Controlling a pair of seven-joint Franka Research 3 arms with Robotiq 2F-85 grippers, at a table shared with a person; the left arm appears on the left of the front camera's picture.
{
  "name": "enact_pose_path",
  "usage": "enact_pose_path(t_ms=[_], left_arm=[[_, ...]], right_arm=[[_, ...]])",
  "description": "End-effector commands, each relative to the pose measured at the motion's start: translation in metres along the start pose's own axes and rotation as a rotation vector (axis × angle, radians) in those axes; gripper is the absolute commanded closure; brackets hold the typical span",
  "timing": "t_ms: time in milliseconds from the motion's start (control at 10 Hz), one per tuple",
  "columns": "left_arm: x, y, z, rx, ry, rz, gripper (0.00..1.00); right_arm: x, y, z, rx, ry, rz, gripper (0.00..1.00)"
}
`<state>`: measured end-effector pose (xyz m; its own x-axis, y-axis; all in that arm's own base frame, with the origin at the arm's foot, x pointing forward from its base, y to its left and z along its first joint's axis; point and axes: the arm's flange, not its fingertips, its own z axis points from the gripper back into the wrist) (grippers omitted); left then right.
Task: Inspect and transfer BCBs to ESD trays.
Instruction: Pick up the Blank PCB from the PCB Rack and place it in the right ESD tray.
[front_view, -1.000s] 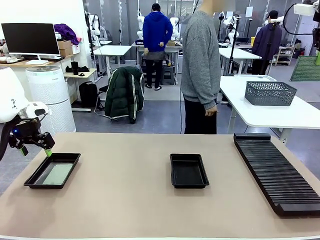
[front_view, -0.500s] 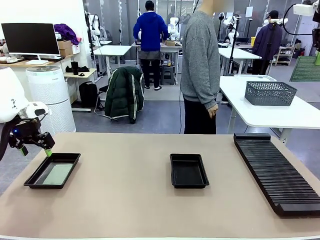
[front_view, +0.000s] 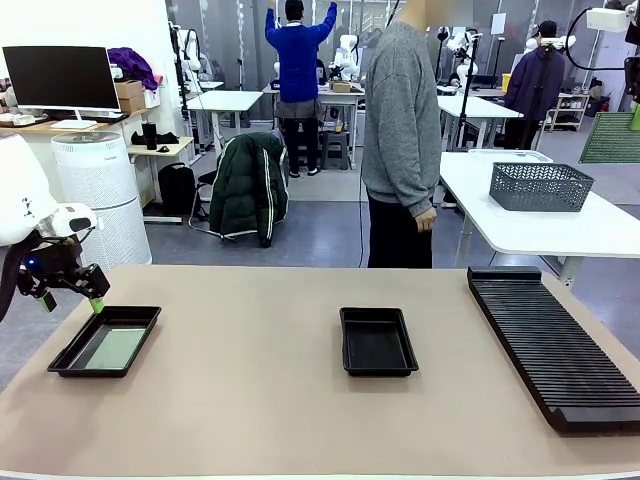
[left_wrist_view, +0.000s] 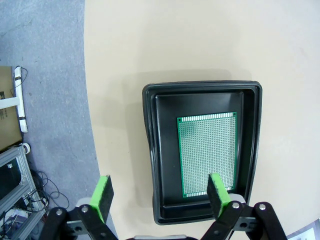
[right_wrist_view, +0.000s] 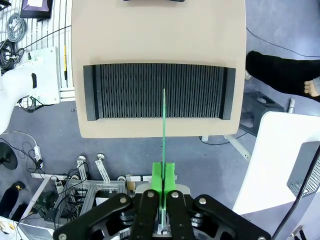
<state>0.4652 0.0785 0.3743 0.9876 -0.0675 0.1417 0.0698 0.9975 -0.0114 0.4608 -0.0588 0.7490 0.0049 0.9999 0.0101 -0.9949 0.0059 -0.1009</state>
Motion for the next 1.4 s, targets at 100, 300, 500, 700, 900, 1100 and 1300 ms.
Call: enact_pose_path(t_ms=[100, 300, 500, 700, 900, 1100, 1300], left_arm=[[0.0, 0.001, 0.0, -0.001, -0.003, 0.001, 0.0], [0.0, 0.001, 0.0, -0.001, -0.003, 0.001, 0.0], [0.0, 0.001, 0.0, -0.001, -0.003, 0.001, 0.0], [0.0, 0.001, 0.0, -0.001, -0.003, 0.001, 0.0], [0.0, 0.001, 0.0, -0.001, -0.003, 0.001, 0.0], [0.0, 0.001, 0.0, -0.001, -0.003, 0.001, 0.0], [0.0, 0.001, 0.0, -0.001, -0.003, 0.001, 0.0]], right_arm=[[0.015, 0.019, -0.016, -0.022, -0.027, -0.152, 0.98], [0.03, 0.037, -0.031, -0.083, -0.031, -0.326, 0.98], [0.05, 0.056, -0.054, -0.113, -0.07, -0.467, 0.98], [0.07, 0.067, -0.079, -0.073, -0.096, -0.591, 0.98], [0.087, 0.077, -0.104, -0.016, -0.178, -0.728, 0.98], [0.105, 0.082, -0.13, 0.048, -0.241, -0.849, 0.98], [0.121, 0.085, -0.156, 0.1, -0.292, -0.94, 0.98]])
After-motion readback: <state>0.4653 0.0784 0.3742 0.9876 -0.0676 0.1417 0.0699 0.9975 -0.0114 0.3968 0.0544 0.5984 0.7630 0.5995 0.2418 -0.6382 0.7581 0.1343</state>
